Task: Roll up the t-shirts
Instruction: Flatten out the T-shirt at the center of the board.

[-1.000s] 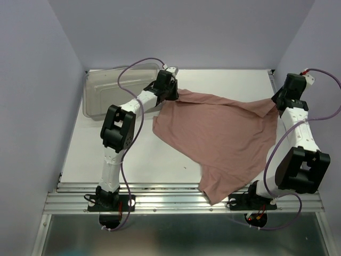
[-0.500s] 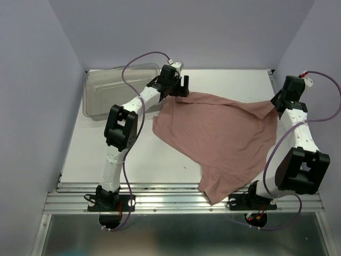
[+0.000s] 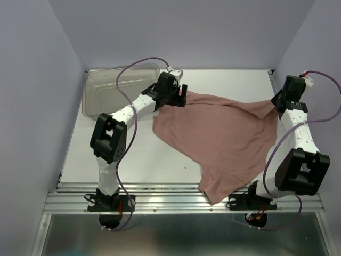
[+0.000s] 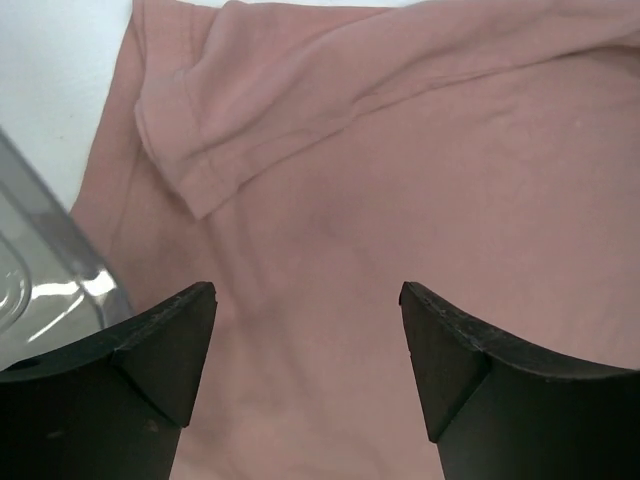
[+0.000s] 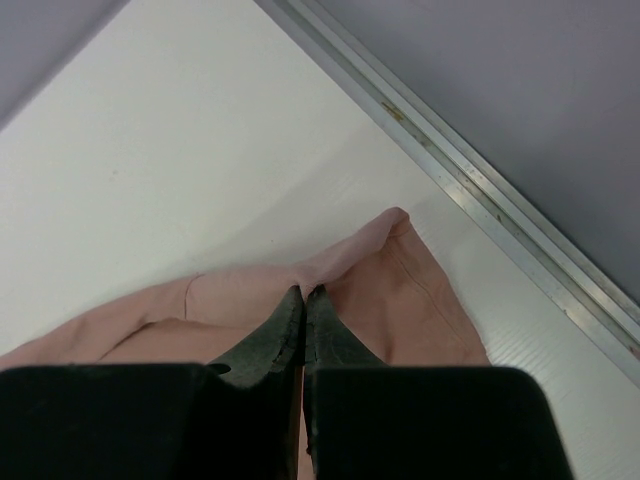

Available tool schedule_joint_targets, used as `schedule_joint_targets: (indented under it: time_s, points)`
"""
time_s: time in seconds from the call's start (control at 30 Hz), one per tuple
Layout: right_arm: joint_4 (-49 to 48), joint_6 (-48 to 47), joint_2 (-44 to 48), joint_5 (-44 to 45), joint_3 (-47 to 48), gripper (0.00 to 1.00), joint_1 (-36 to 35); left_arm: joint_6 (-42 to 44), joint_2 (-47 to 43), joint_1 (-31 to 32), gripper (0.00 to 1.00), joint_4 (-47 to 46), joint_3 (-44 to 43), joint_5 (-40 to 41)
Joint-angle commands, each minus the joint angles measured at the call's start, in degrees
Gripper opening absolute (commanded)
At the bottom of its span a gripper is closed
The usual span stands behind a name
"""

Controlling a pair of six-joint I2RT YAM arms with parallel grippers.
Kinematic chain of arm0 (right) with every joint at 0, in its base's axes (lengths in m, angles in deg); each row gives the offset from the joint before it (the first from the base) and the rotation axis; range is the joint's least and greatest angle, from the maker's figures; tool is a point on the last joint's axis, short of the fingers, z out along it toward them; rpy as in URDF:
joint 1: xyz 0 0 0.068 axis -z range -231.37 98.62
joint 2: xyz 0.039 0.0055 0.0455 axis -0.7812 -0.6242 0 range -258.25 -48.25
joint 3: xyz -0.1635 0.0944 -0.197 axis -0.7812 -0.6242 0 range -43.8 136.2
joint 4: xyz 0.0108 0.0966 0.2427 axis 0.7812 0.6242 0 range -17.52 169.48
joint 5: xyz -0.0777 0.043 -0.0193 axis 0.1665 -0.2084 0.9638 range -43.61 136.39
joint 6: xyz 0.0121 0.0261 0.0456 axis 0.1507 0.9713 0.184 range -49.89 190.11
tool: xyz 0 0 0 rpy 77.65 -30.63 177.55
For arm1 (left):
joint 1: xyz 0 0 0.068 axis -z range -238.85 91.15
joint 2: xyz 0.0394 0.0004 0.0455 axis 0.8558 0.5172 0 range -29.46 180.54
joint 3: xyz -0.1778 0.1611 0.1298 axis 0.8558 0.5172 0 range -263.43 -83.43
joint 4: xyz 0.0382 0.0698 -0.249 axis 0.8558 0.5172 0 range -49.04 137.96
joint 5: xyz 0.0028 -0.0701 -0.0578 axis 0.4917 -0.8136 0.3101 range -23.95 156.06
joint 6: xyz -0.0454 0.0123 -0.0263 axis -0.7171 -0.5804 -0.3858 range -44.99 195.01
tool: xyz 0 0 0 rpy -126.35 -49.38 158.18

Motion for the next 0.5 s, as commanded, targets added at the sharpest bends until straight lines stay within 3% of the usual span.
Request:
schedule_joint_targets:
  time_s: [0.0, 0.07, 0.13, 0.17, 0.2, 0.47]
  points:
    - [-2.9, 0.3, 2.6, 0.0, -0.1, 0.01, 0.2, -0.4, -12.1, 0.2, 0.83, -2.4, 6.5, 1.9]
    - [-3.2, 0.5, 2.9, -0.4, -0.6, 0.01, 0.2, -0.6, -16.3, 0.3, 0.7, -2.5, 11.9, 2.5]
    - [-3.3, 0.7, 2.9, -0.8, -0.7, 0.01, 0.2, -1.1, -19.8, 0.3, 0.44, -2.3, 17.0, 4.2]
    - [-3.3, 0.7, 2.9, -0.9, -0.8, 0.01, 0.2, -1.4, -20.6, 0.4, 0.27, -2.1, 18.6, 5.0]
    - [-3.4, 0.7, 3.2, -1.0, -1.0, 0.01, 0.2, -1.7, -21.4, 0.2, 0.0, -1.5, 20.2, 7.6]
    - [-4.2, 1.9, 2.8, -3.7, -1.4, 0.01, 0.2, -7.6, -24.2, -3.2, 0.0, 0.6, 28.1, 14.0]
